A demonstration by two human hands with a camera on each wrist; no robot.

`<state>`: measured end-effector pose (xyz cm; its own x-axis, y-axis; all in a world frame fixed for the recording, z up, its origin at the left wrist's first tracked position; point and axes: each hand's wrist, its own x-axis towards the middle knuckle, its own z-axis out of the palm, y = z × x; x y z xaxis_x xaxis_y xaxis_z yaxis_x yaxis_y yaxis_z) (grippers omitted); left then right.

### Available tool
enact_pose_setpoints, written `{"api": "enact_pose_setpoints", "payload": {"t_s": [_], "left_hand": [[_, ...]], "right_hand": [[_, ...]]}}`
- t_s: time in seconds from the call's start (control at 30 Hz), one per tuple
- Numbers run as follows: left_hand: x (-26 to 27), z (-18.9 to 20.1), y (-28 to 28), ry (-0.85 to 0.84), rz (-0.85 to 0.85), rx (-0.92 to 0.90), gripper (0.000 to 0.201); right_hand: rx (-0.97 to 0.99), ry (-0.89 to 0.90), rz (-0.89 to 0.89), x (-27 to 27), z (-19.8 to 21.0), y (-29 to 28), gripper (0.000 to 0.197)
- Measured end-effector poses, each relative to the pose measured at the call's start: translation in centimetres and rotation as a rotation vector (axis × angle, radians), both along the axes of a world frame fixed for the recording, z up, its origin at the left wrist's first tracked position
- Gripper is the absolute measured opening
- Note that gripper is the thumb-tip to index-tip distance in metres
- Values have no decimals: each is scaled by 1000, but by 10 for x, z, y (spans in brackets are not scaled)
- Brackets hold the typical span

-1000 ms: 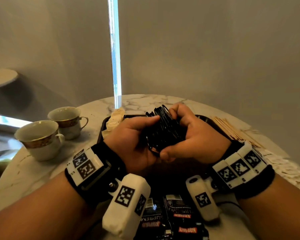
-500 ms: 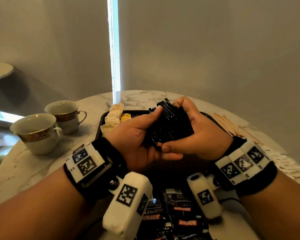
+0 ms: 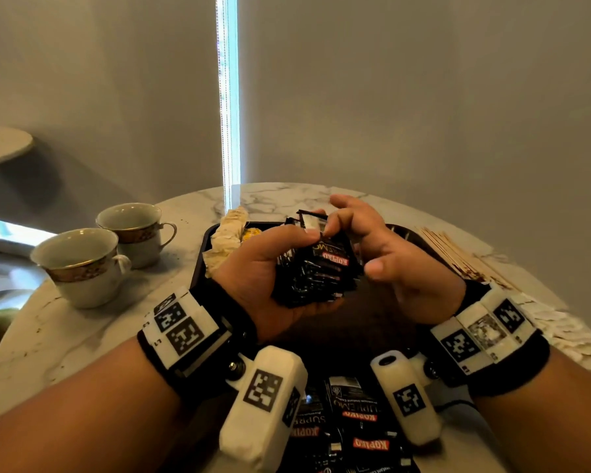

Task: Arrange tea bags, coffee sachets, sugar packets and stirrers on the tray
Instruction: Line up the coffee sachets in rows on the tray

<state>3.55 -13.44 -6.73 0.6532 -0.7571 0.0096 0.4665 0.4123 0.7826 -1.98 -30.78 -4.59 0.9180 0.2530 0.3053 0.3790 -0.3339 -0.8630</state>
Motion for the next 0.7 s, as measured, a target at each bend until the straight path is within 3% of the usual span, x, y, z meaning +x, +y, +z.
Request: {"api": "enact_pose_setpoints", "payload": {"t_s": [0.1,0.2,0.33,0.43,0.57,0.63,0.7], "left_hand": [[3,1,1,20,48,-6,63],[7,4,4,13,42,-39,47],[10,6,10,-23,8,28,59],[12,8,12,-40,-1,89,55],[25,9,16,-27,105,90,49],[31,11,20,-2,201,50,47],[36,15,25,4,269,41,33]], "right_hand": [[-77,-153,-76,3,-10,-11,45],[-72,-108,-116,0,-3,1,60],[71,-179,-103,-1,-4,-1,40],[127,-184,-122,3,-4,-2,39],[386,-207,-327,16,-10,-6,20],[405,-111,-493,25,-15,-14,13],[418,107,-554,32,-20,-26,9]]}}
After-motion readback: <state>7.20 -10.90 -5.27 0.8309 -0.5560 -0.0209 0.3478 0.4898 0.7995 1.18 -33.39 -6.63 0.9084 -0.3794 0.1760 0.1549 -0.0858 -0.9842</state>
